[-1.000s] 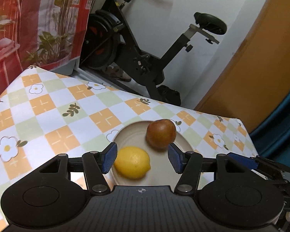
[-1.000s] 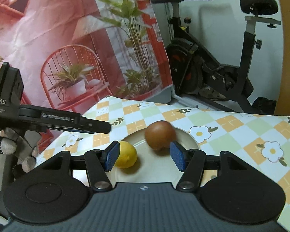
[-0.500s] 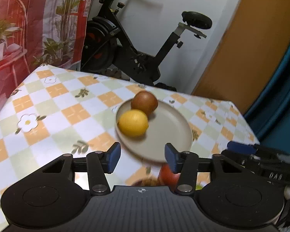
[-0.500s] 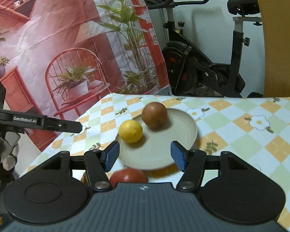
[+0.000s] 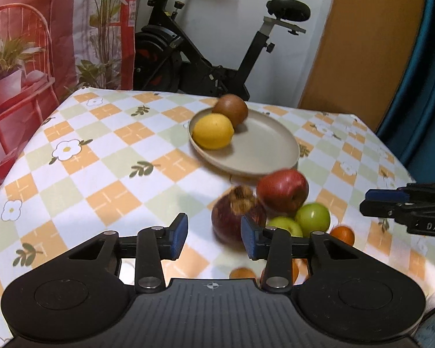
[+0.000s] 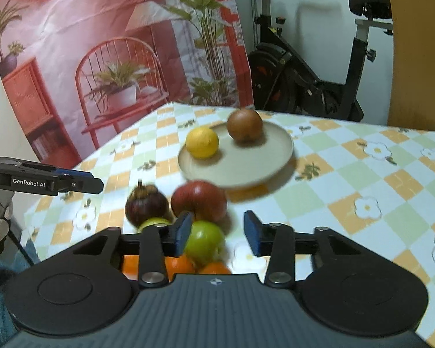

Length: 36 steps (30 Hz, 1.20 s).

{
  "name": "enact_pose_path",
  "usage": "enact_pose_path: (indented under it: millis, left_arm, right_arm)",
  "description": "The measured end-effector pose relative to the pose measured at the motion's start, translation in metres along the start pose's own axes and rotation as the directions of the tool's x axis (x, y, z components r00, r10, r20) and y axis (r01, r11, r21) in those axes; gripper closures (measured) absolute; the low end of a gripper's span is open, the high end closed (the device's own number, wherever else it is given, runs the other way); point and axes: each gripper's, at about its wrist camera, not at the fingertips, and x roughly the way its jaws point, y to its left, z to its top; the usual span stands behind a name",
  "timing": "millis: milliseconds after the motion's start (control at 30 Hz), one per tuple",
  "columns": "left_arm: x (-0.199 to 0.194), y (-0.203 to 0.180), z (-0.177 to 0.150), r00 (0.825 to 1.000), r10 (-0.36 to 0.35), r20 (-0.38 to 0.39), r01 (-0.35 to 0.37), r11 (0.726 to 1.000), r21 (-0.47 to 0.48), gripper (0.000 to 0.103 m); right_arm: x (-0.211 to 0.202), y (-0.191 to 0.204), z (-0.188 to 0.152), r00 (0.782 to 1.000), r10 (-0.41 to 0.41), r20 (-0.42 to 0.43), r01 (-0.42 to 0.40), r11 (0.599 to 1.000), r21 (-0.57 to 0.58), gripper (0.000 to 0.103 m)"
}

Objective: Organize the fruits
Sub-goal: 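Move the left gripper back toward the fruit cluster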

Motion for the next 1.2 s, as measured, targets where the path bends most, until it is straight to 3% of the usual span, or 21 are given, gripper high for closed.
enact_pose_path:
  millis: [333,633,1200]
  left_arm:
    - [-0.001,-0.001,-0.021,0.999,-0.031,0.023,0.031,0.999,-0.021,0.060]
    - [-0.005,0.007,-0.024,0.996,-0.016,0.083,0.022,0.997,-0.069,0.060]
    - [0.009,0.001,-0.033,0.999,0.035,-0.026,-0.036,0.999,-0.038,0.059]
  right_arm:
    - [-0.003,0.010,-0.037,0.993,-0.027,-0.115,0.020,0.998,-0.064,0.068]
    - [-0.001,0.015,-0.045,0.992,-0.044,-0.122,0.034,0.996,-0.083,0.068]
    - [0.010,0.019,-0.057,0.990,-0.048,-0.133,0.034,0.994,-0.103,0.068]
